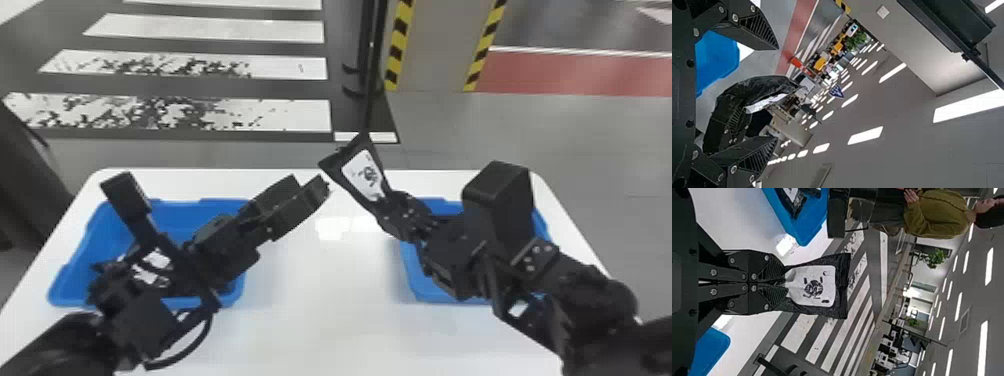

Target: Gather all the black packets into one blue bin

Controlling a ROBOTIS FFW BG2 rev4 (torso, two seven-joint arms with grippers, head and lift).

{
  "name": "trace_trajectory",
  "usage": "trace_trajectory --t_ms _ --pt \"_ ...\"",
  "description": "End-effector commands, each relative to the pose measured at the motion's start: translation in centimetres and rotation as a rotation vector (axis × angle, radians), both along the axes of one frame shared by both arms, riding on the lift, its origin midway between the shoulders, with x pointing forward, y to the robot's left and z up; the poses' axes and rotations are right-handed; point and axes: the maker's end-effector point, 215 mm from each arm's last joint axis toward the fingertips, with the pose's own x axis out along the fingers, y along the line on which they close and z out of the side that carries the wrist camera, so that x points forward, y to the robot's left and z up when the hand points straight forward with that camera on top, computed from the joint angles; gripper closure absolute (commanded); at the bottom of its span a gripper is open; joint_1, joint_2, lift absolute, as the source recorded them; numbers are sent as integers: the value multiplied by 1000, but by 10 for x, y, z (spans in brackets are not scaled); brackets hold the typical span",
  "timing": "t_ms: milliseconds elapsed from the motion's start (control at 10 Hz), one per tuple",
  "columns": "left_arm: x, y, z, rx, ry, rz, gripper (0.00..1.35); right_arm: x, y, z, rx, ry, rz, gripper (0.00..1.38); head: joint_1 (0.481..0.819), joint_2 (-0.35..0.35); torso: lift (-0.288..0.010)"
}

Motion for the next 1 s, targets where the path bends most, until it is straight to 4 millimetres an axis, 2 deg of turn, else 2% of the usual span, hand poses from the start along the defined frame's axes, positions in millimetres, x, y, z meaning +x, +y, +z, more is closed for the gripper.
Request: trace_trajectory --t_ms 0,100,200,300,400,500,800,900 --pt "0 -15 7 -33 0 -34 231 -9 16 1 11 4 36 1279 695 -63 -110" --pt "5 -21 11 -39 -13 -40 236 -13 24 2 16 5 53 1279 695 -64 -110" --pt "11 -21 12 -46 -21 -28 340 -15 27 4 19 2 61 1279 695 -62 -110" --pt "14 -19 10 -48 -20 -19 708 -17 29 5 21 1 65 1279 695 -60 -110" --pt "16 -20 0 -47 1 -10 978 -18 29 6 21 -1 66 1279 695 -55 -110" --pt "17 -21 -5 -53 7 3 1164 -19 30 10 23 -7 69 1279 695 -52 -110" --pt "31 -4 0 -54 -49 100 1216 -21 30 13 25 -12 70 1279 695 -41 -110" --pt "34 3 9 -79 -72 124 1216 -23 33 10 40 1 77 952 695 -37 -110"
